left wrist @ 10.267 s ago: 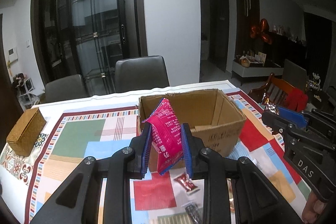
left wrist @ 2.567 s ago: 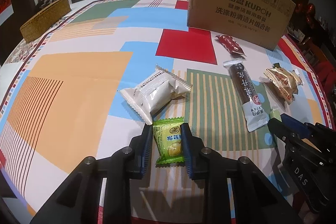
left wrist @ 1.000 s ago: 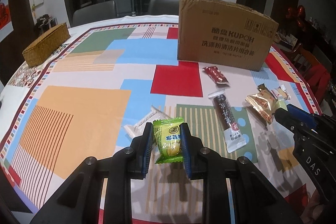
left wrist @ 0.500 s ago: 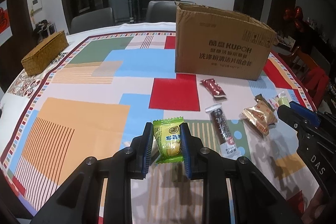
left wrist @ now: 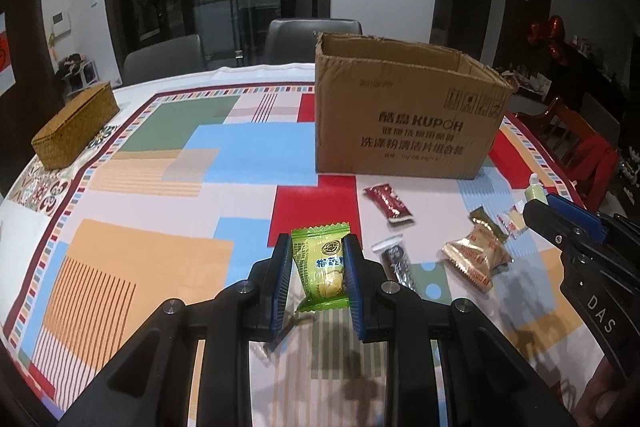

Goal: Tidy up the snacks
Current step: 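Lift the green packet and clear candy and carry both over the cardboard box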

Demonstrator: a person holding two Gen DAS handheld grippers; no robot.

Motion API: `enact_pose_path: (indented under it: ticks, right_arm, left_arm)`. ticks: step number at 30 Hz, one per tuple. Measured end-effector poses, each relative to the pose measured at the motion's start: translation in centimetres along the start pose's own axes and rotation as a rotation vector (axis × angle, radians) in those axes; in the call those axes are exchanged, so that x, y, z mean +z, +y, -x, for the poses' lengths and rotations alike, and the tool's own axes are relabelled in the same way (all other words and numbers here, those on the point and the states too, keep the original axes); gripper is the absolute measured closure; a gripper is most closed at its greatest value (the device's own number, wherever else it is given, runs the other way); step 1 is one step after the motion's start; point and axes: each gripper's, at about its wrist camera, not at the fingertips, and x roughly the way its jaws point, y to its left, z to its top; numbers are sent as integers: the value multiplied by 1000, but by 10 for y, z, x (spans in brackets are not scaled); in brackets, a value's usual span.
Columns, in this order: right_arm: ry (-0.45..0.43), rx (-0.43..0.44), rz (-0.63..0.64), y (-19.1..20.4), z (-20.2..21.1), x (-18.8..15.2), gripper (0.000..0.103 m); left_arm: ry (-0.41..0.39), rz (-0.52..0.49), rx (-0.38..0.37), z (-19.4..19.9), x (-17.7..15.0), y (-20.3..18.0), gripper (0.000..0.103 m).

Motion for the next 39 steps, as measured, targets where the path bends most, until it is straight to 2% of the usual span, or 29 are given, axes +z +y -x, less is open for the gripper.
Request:
enact_pose_path:
  ticks: [39]
  right_arm:
    - [-174,-57,-21,-21,6,83,82]
  left_arm:
    - [-172,-90,-47,4,104,-23,77]
